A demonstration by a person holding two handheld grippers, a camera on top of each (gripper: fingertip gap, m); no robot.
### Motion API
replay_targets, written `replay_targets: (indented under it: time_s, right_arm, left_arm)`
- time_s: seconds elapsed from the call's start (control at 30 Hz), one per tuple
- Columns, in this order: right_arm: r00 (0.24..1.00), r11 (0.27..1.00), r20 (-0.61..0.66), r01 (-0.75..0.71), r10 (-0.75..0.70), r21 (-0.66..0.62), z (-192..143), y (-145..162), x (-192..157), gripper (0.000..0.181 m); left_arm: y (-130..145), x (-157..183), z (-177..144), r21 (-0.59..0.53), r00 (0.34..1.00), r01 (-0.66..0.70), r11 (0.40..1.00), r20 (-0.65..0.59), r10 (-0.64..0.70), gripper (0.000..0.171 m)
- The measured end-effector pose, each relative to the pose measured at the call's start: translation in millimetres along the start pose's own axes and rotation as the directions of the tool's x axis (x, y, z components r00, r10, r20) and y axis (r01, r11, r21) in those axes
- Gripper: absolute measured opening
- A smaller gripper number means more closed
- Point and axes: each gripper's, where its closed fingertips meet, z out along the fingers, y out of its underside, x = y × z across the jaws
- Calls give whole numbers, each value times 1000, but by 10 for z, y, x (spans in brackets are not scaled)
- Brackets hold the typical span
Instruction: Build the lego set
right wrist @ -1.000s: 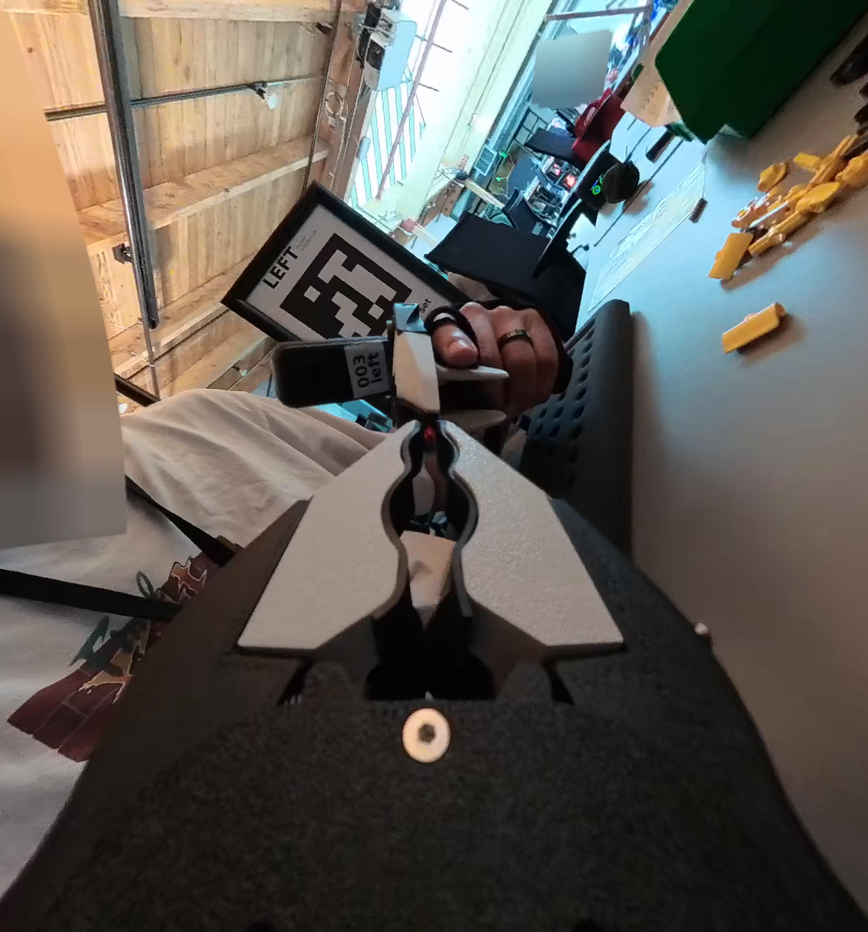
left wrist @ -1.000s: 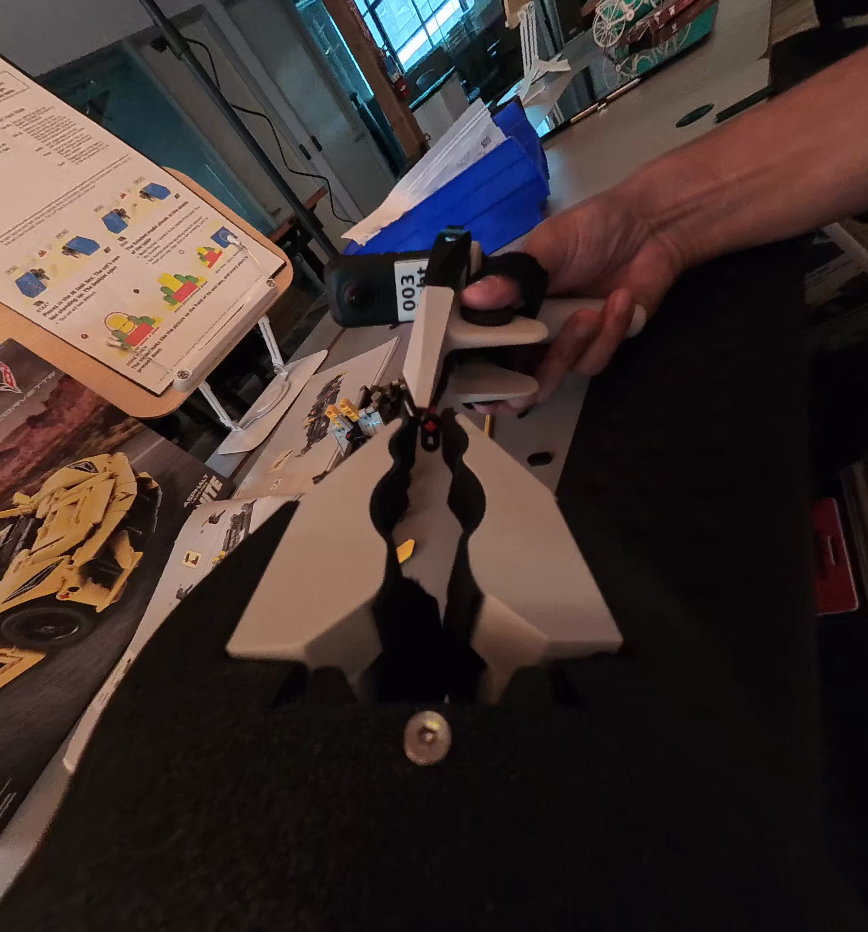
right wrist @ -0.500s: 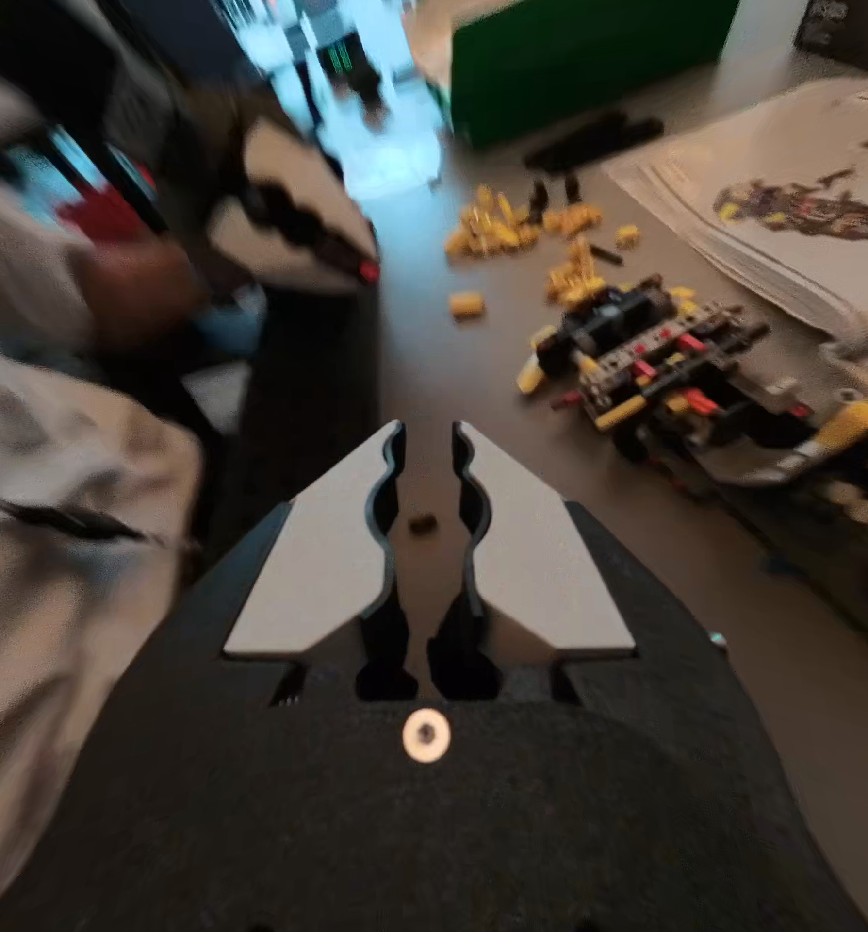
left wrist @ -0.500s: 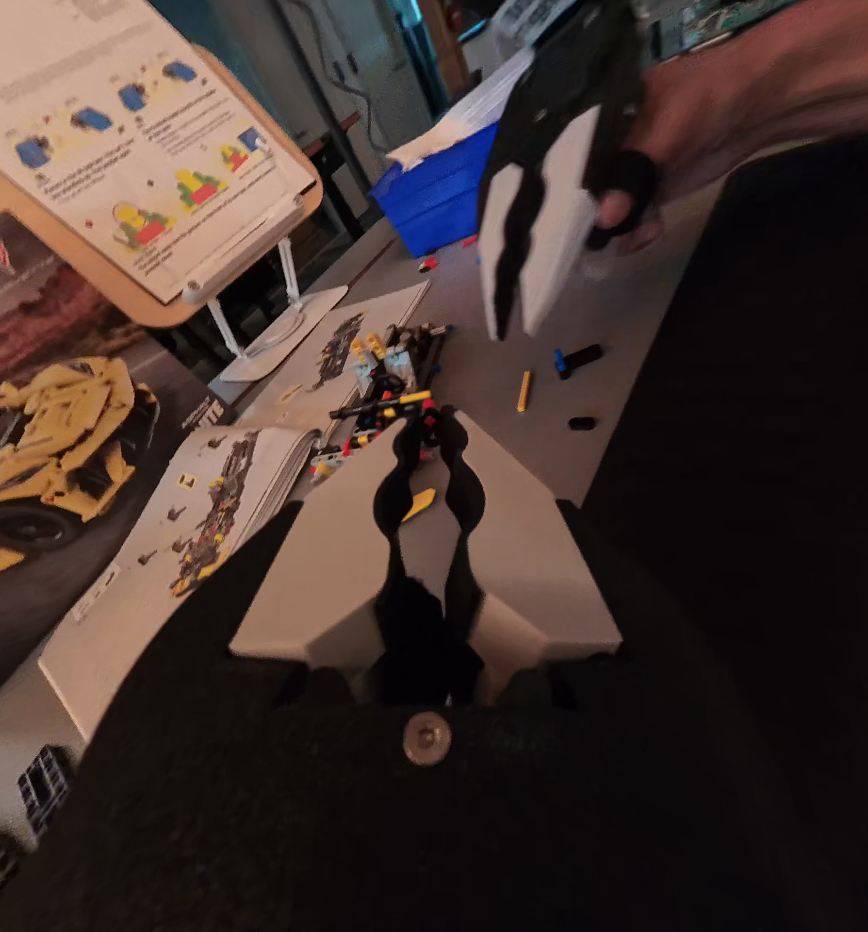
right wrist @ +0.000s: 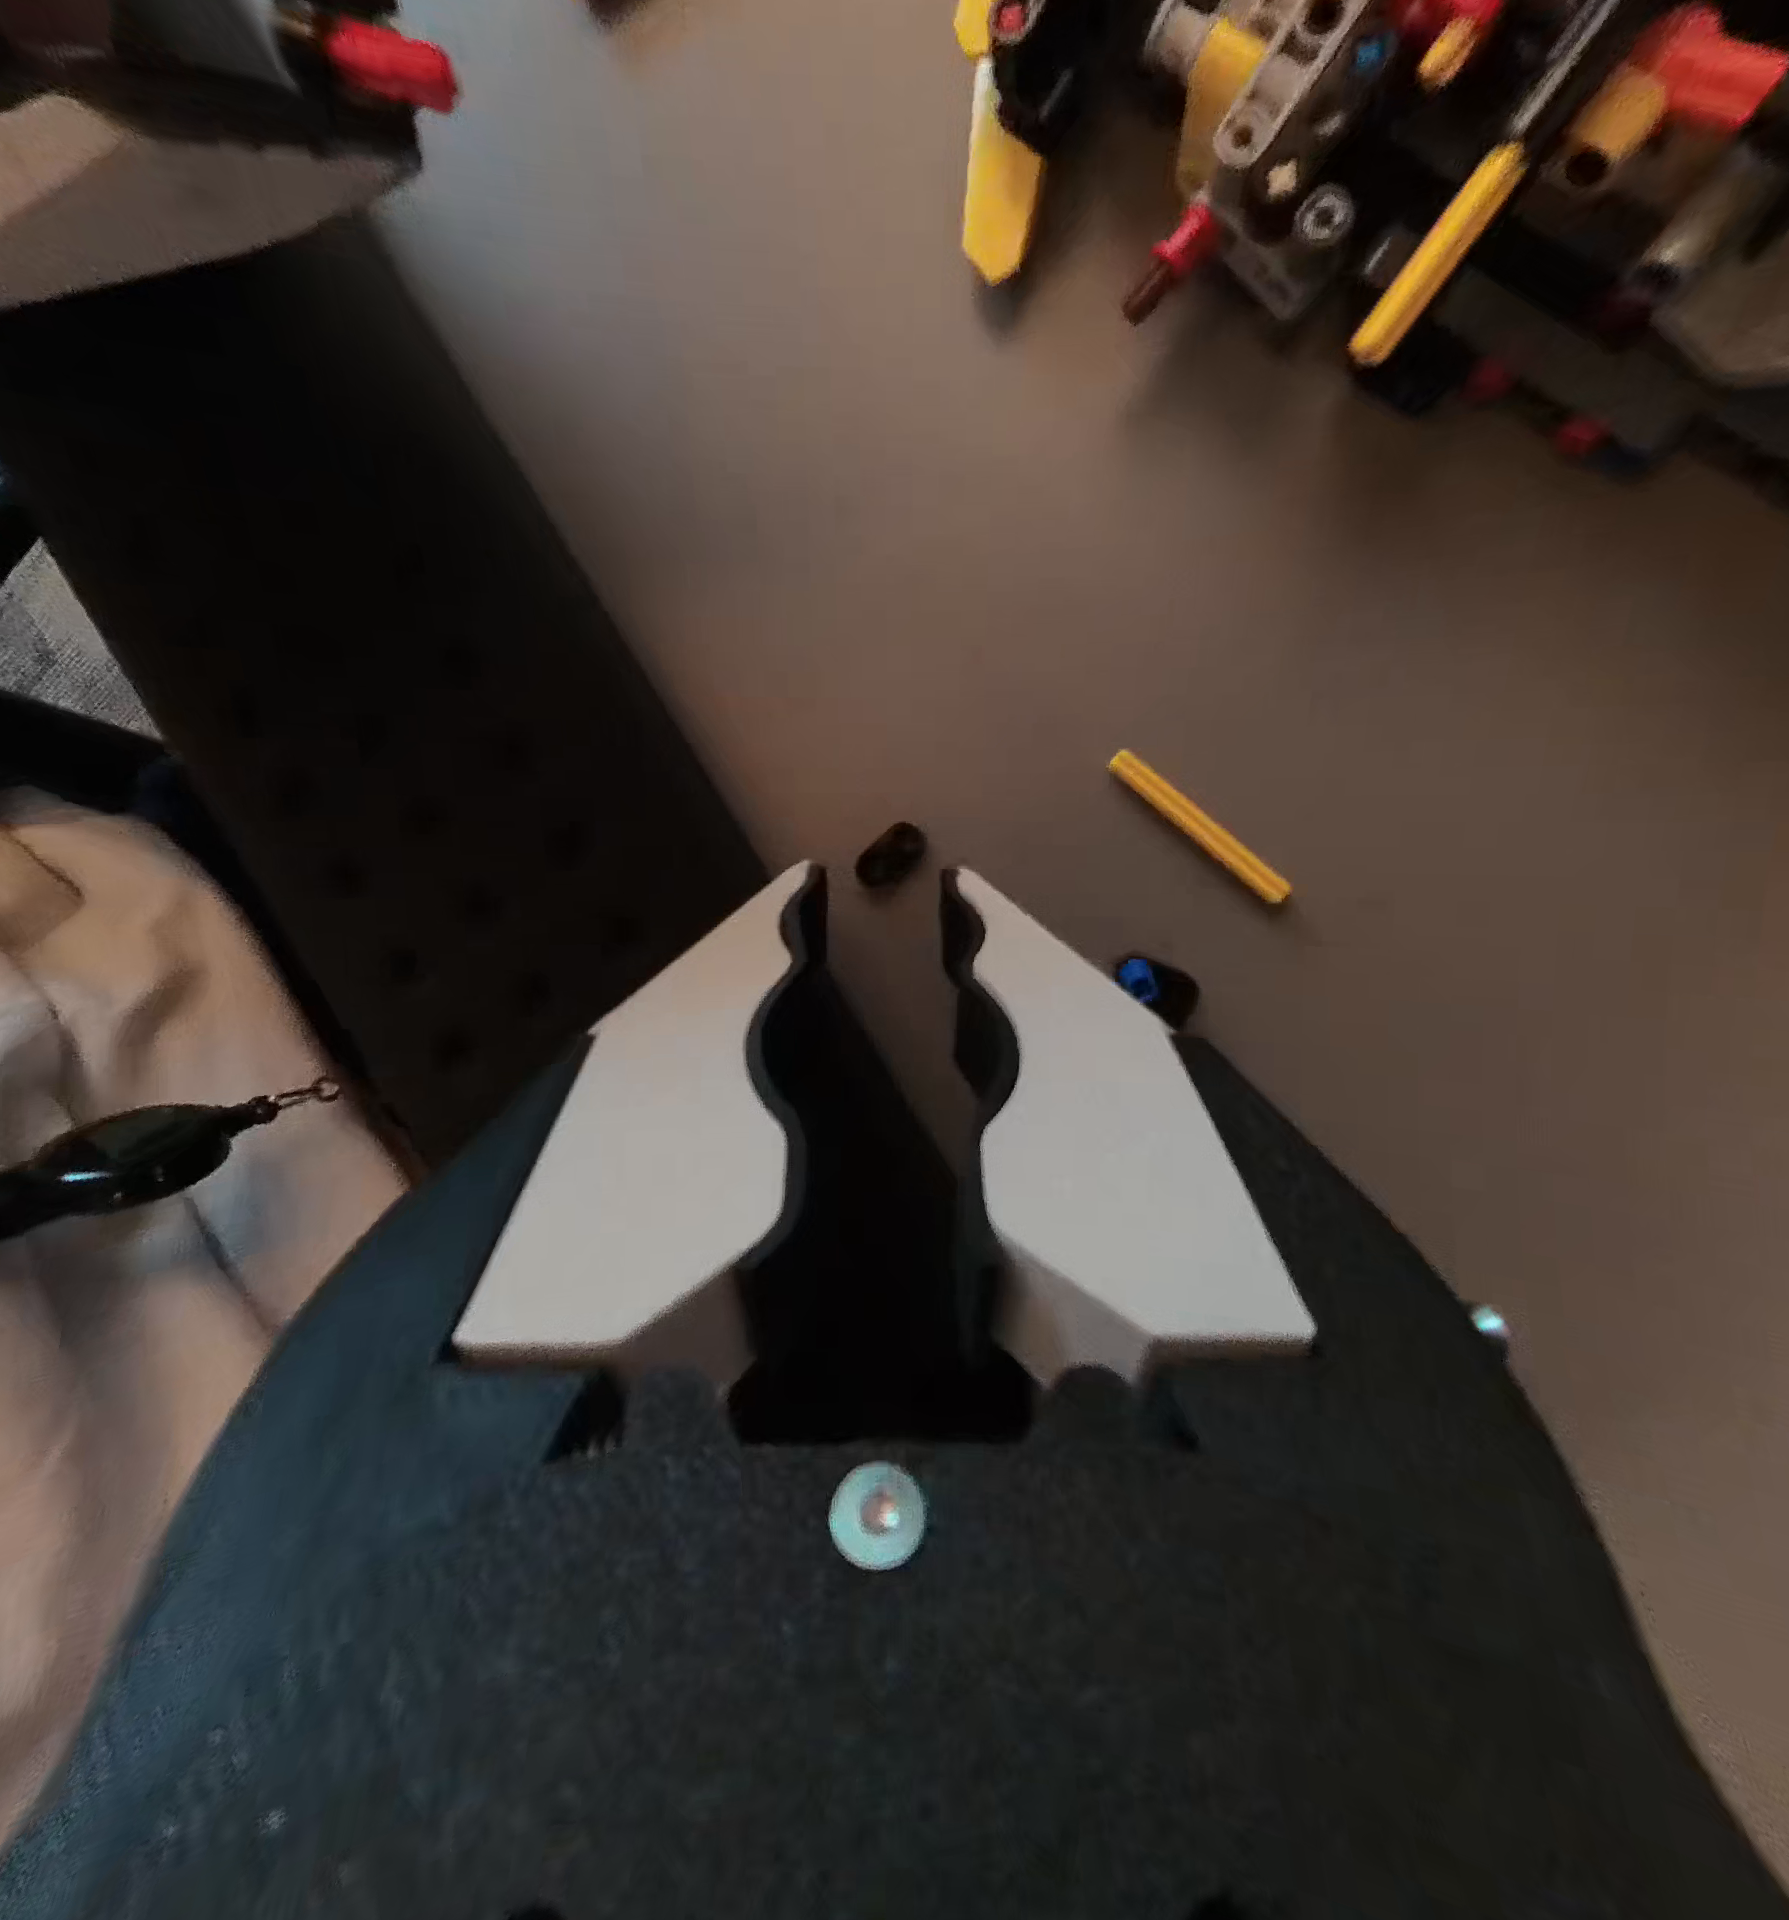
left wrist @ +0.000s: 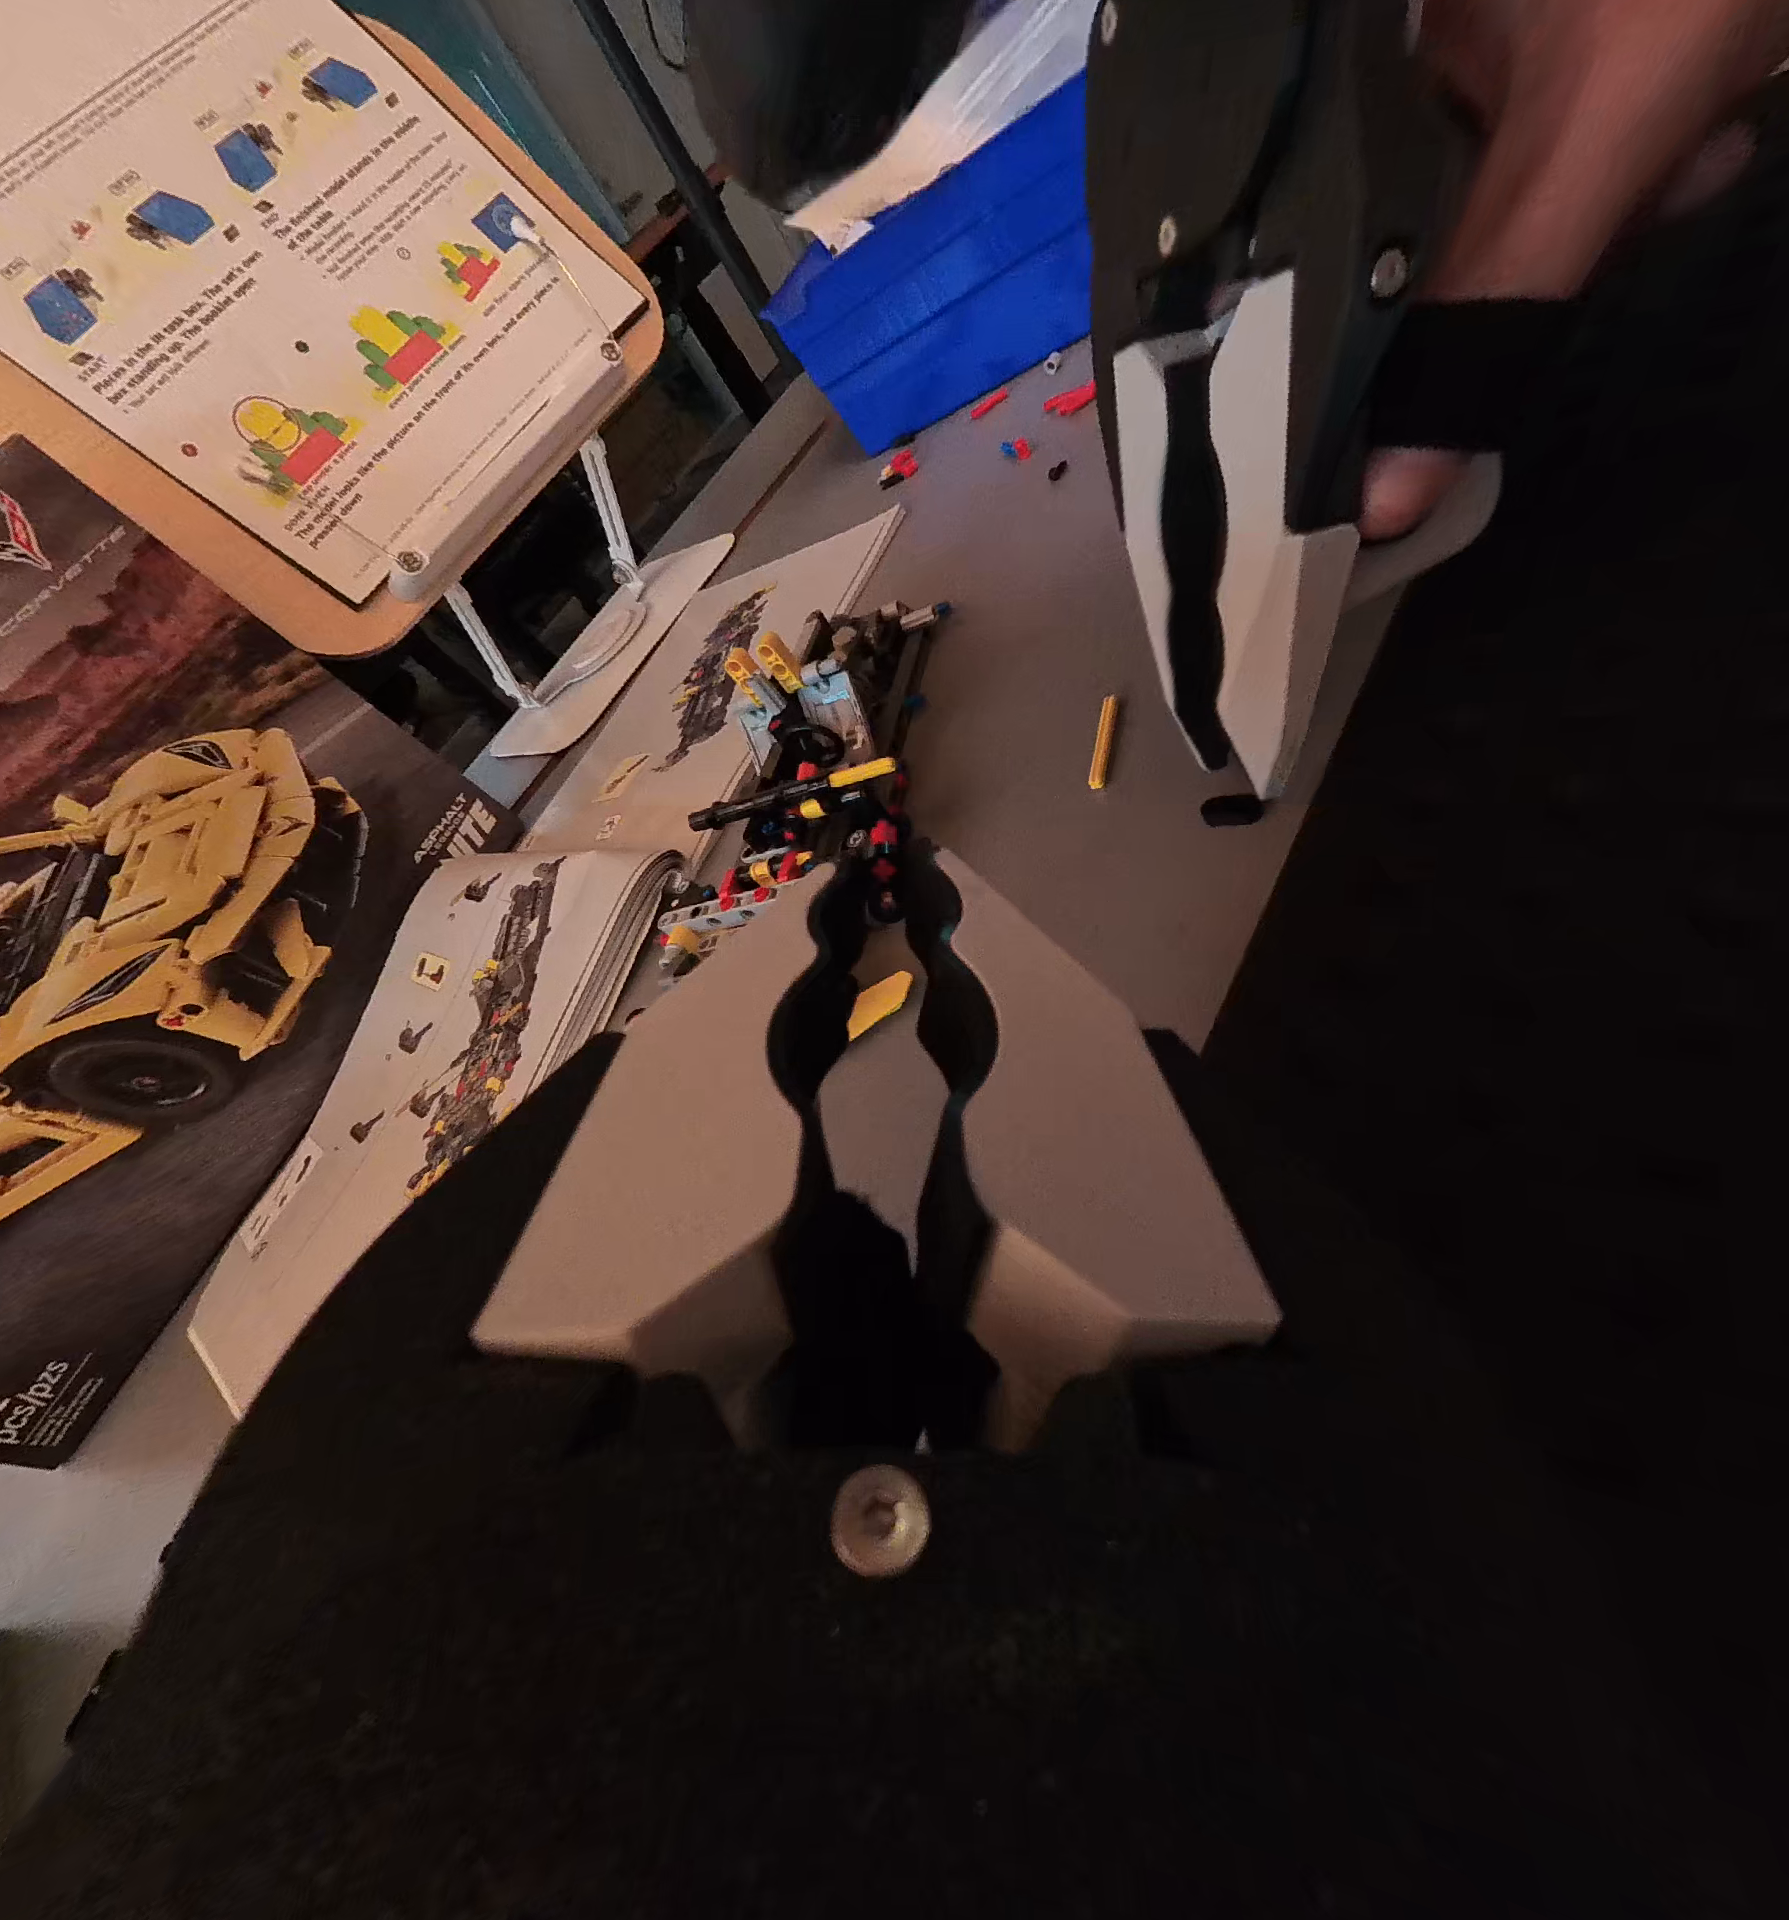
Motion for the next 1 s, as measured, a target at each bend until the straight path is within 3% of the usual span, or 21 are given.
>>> replay_targets:
  time_s: [0.27, 0.47, 0.73, 1.0]
  right_arm:
    - [990, 998, -136, -30, 24, -47, 86, -8, 29, 17]
    - [970, 995, -224, 89, -96, -38, 92, -14, 65, 8]
    - [996, 997, -71, 42, -46, -58, 71, 24, 7, 16]
    - [995, 998, -96, 29, -33, -49, 92, -35, 39, 15]
  left_arm:
    - [-18, -19, -21, 18, 1000, 21, 1000, -2, -21, 4]
    - [-34, -18, -36, 34, 999, 40, 999, -18, -39, 4]
    - [-35, 6, -34, 36, 998, 41, 998, -38, -40, 4]
    - [-27, 10, -27, 31, 998, 43, 999, -42, -41, 4]
